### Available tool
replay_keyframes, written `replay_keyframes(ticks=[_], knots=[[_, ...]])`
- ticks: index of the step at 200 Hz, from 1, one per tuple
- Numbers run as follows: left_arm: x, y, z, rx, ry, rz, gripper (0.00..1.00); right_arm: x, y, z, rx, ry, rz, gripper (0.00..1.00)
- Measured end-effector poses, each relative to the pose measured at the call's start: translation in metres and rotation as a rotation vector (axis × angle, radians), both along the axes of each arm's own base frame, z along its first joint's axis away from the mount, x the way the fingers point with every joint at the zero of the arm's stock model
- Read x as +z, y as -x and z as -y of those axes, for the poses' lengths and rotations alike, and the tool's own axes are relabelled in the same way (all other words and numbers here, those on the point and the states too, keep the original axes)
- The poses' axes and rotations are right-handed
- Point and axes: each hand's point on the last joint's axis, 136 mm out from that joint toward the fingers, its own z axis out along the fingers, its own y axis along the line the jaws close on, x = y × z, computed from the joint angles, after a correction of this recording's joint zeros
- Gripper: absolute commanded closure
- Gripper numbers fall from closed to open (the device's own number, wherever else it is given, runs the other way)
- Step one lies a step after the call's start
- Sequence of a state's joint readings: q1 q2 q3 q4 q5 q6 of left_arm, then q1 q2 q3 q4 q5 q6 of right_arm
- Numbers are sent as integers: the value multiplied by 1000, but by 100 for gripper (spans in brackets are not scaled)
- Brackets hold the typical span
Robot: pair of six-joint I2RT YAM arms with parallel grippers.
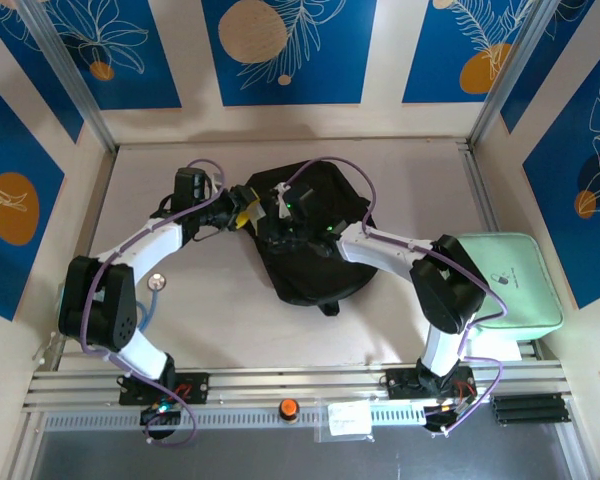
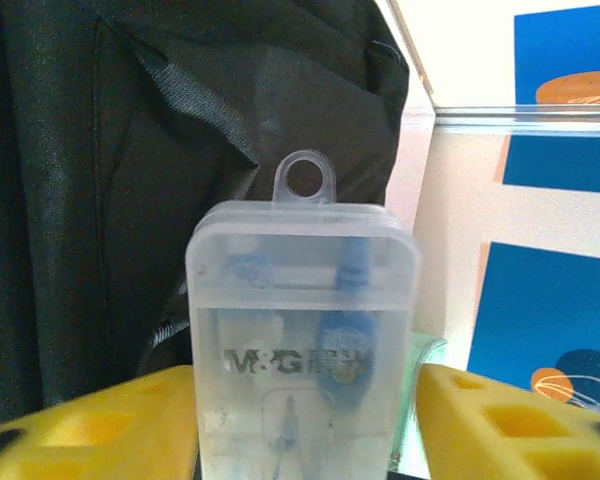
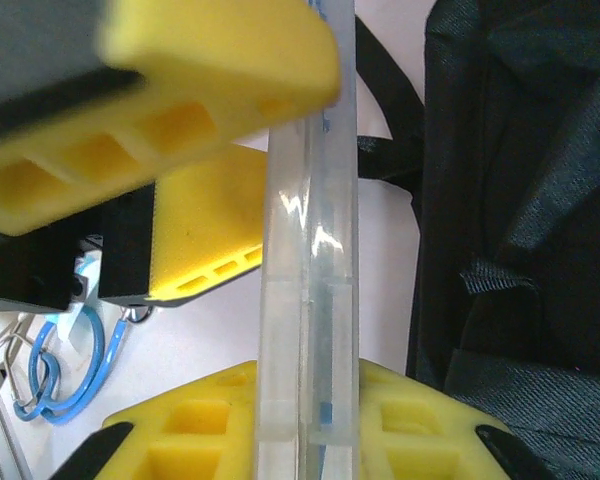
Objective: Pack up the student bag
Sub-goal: Pass the loose stationery, then rotate the student bag at the center of the table.
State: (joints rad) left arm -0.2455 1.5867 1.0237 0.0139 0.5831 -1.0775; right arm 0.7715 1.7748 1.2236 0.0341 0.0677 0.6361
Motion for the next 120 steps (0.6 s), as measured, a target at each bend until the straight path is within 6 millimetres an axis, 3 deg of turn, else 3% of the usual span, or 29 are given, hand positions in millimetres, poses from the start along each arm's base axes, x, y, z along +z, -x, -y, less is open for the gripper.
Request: replay_keyframes(ticks=[24, 58, 86, 120], knots=[[-2, 0, -3, -16, -57, 25, 27, -4, -2, 16, -29, -1, -27, 86], [11, -3, 0, -99, -176, 128, 26, -6, 2, 75, -130, -7, -104, 86], [20, -5, 29, -225, -310, 236, 28, 0, 6, 128, -242, -17, -162, 87], [-4, -3, 72, -398, -450, 284, 35, -5, 15, 178, -369, -23, -248, 88]])
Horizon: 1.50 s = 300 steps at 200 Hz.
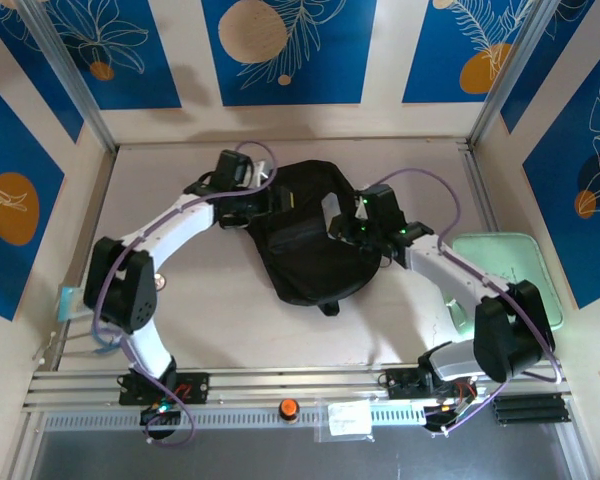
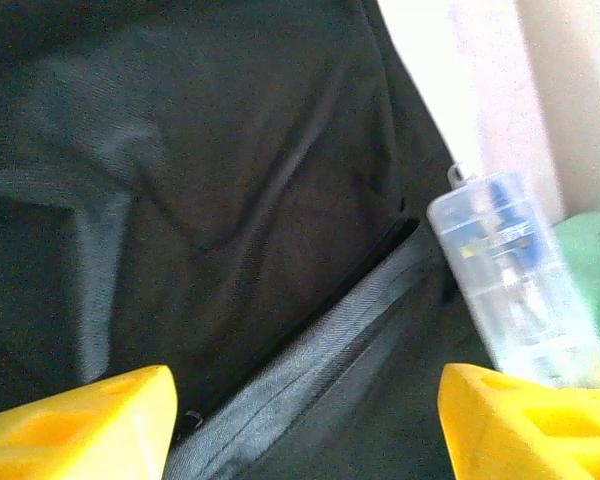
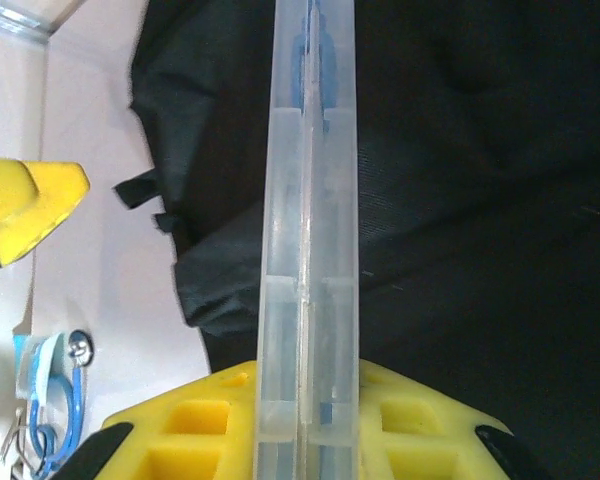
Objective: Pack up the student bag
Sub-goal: Rotate the student bag at the center of the table, then open the student bag at the center of the table.
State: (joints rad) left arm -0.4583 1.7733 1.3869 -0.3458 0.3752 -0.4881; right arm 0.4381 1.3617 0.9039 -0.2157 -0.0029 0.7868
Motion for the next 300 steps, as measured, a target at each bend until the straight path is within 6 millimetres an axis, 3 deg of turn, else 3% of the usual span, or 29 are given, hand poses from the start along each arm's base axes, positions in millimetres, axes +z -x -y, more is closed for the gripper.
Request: replay_keyframes(ticks=[36, 80, 108, 139, 158, 176, 196, 246, 300], knots=[[-42, 2, 22, -109, -153, -21, 43, -21, 19, 30, -91, -6, -119, 89], [-61, 9, 27, -180, -224, -48, 54, -41, 33, 45, -154, -21, -230, 88], [-63, 15, 29, -205, -238, -53, 66, -51, 24, 48, -162, -21, -277, 88], [-63, 19, 34, -234, -248, -37, 78, -61, -2, 47, -148, -15, -311, 90], [-63, 22, 40, -254, -262, -18, 83, -59, -24, 46, -146, -23, -294, 90], [-63, 27, 46, -279, -271, -2, 85, -55, -32, 47, -149, -33, -277, 90], [-63, 32, 54, -306, -270, 17, 87, -47, -30, 47, -144, -44, -266, 90], [-56, 36, 60, -349, -264, 75, 86, -3, -17, 33, -56, -148, -206, 90], [-52, 36, 65, -379, -244, 113, 85, 0, -5, 2, 76, -297, -289, 90]])
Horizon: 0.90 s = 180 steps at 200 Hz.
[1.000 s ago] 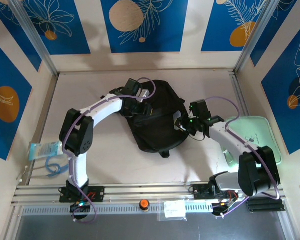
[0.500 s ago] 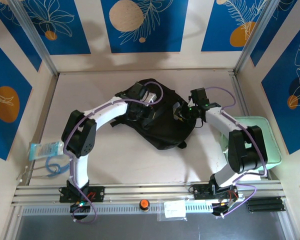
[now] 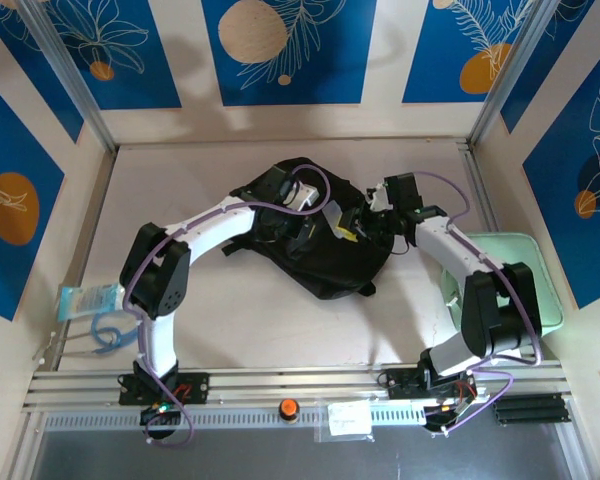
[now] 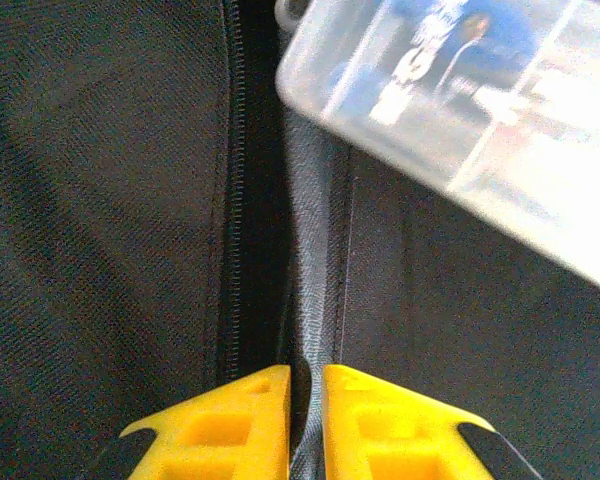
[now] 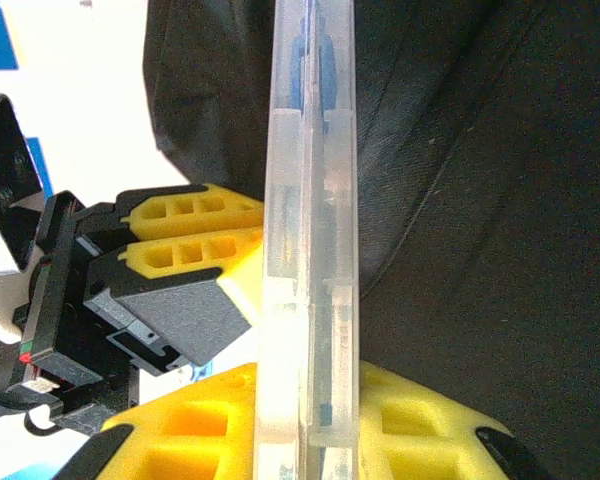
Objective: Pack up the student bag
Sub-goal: Open the student bag at the center of the table.
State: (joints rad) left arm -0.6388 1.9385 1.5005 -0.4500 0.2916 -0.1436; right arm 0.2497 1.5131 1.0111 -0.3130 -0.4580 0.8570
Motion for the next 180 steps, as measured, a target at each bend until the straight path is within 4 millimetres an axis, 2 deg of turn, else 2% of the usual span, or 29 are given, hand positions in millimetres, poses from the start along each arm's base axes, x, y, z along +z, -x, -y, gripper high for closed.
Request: replay_keyframes(ticks=[41, 93, 138, 163, 180], knots=[[-1, 3, 1, -29, 1, 5, 88, 4, -5, -20, 44, -87, -45, 90], [-2, 7, 5, -62, 23, 3, 87, 0, -13, -26, 23, -106, -97, 91], [-4, 10, 5, -81, 22, 5, 83, -9, -2, -19, 2, -62, -161, 92], [1, 12, 5, -94, 25, 21, 77, -7, 11, -14, 1, -49, -157, 93], [6, 12, 5, -98, 29, 34, 73, -14, 17, -12, -2, -44, -168, 93]])
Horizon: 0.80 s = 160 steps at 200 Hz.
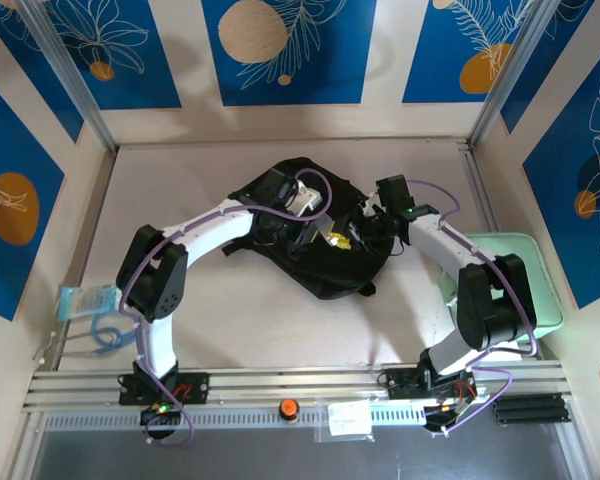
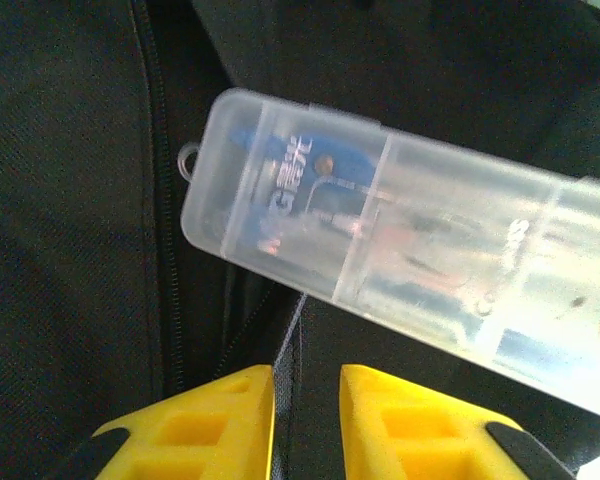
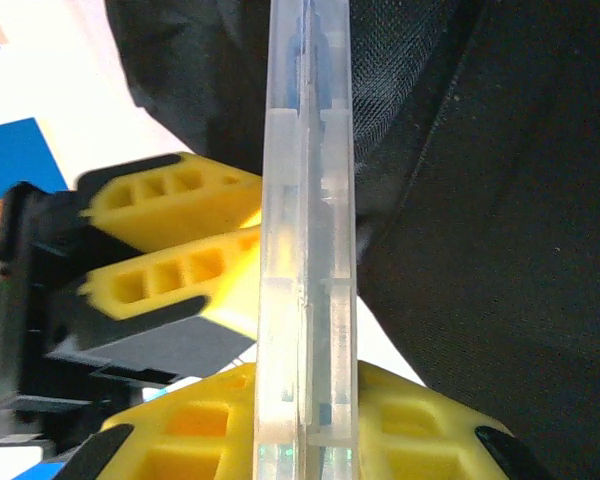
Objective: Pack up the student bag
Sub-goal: Open the student bag at the center of the table.
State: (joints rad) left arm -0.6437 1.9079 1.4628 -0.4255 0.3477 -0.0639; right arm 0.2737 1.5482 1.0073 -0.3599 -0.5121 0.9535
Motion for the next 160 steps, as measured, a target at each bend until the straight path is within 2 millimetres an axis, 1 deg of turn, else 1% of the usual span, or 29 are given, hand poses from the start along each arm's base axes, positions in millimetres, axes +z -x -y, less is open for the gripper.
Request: replay_keyframes(ticks=[21, 31, 40, 56, 82, 111, 135, 160], knots=[[1, -1, -1, 3, -6, 10, 69, -12, 6, 2, 1, 6, -16, 93], [0, -3, -2, 13, -16, 15, 63, -15, 7, 2, 1, 6, -15, 93], [-1, -5, -4, 24, -28, 25, 60, -16, 7, 3, 0, 5, -14, 93], [-2, -11, -9, 59, -60, 43, 56, -19, 6, 3, -1, 5, -13, 94], [0, -28, -14, 119, -112, 71, 53, -24, 5, 3, -5, 14, -20, 95], [-5, -40, -14, 153, -150, 67, 53, -25, 5, 5, -9, 21, -21, 96], [-17, -45, -13, 159, -191, 48, 55, -26, 5, 5, -11, 23, -22, 96], [-32, -45, -13, 152, -238, 22, 58, -26, 5, 5, -11, 23, -21, 96]])
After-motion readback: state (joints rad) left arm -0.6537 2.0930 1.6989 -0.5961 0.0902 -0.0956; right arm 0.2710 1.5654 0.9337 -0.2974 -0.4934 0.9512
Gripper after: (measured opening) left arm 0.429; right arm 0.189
